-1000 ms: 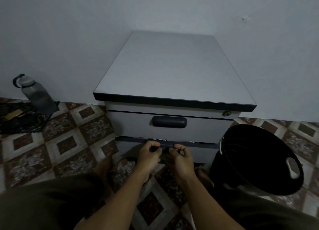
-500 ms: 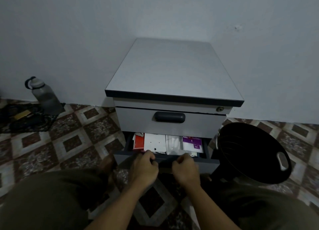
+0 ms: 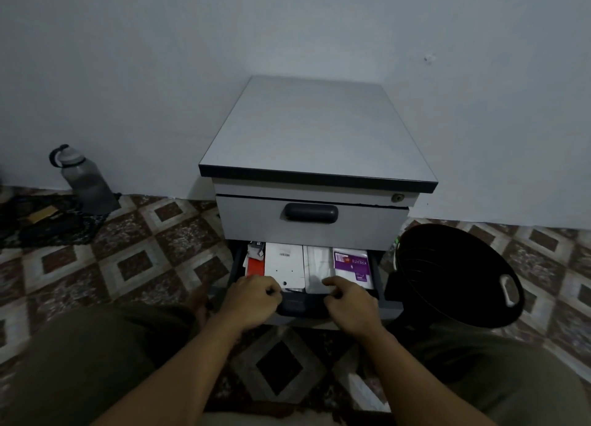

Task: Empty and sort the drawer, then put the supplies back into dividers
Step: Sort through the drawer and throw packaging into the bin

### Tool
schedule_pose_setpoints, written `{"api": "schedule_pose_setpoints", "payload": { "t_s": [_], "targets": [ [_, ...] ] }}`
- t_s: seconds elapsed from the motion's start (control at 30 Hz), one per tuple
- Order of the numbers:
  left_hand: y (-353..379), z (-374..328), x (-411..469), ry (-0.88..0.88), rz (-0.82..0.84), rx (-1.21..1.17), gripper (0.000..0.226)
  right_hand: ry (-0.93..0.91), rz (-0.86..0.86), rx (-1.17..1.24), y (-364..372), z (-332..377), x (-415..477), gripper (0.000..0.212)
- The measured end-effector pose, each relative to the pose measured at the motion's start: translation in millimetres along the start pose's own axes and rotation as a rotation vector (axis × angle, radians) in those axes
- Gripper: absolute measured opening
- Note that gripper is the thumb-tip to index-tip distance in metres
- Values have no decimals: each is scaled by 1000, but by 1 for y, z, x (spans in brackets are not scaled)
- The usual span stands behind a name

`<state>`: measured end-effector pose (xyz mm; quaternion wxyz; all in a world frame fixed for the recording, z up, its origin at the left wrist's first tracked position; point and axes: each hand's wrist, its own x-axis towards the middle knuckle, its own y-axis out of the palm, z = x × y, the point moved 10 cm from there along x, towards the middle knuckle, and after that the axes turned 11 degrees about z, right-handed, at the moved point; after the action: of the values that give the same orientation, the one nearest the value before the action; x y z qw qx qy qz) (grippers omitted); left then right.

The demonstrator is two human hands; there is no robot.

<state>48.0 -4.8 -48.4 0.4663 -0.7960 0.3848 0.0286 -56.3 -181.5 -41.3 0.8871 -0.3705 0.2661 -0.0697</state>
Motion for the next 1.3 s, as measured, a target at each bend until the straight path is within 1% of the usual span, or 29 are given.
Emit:
{"api": "schedule_pose_setpoints", "payload": {
  "t_s": [0.1, 0.17, 0.23, 0.3, 0.37, 0.5, 0.6, 0.67, 0.73, 0.87, 0.97, 1.03, 1.1, 1.17, 1.23, 1.3],
  "targets": [
    [8, 7, -21, -26, 25, 24, 23, 53, 29, -40, 14, -8, -18, 40],
    [16, 13, -34, -54, 76, 10, 26, 76, 83, -39, 26, -14, -25, 38],
    [26, 20, -43, -72, 137, -27, 24, 79, 134, -5, 38, -20, -30, 28],
    [32, 24, -51, -83, 170, -46, 23, 72, 143, 41, 45, -25, -38, 21],
    [36, 26, -57, -83, 180, -53, 28, 73, 113, 76, 47, -26, -49, 22],
    [41, 27, -69, -85, 207, -86, 32, 73, 72, 62, 46, -24, -67, 21],
    [43, 27, -73, -92, 240, -107, 36, 69, 104, 54, 50, -24, -70, 23],
    [49, 27, -73, -94, 284, -113, 27, 75, 153, 30, 56, -24, -74, 26],
    [56, 27, -72, -92, 330, -102, 19, 85, 196, 58, 60, -24, -78, 26],
    [64, 29, -71, -111, 394, -45, 24, 119, 230, 124, 64, -26, -81, 28],
    [62, 27, -73, -118, 406, -33, 26, 89, 260, 102, 67, -26, -78, 34],
    [62, 24, -74, -103, 411, -34, 27, 79, 262, 109, 68, -26, -77, 32],
    [61, 24, -73, -95, 398, -51, 30, 73, 240, 107, 67, -28, -76, 28],
    [55, 27, -71, -93, 334, -86, 31, 51, 220, 97, 66, -27, -73, 25],
    [44, 30, -66, -65, 218, -140, 29, 23, 165, 108, 59, -26, -67, 22],
    [25, 27, -63, -11, 45, -181, 20, 9, 51, 146, 45, -25, -61, 23]
  ]
}}
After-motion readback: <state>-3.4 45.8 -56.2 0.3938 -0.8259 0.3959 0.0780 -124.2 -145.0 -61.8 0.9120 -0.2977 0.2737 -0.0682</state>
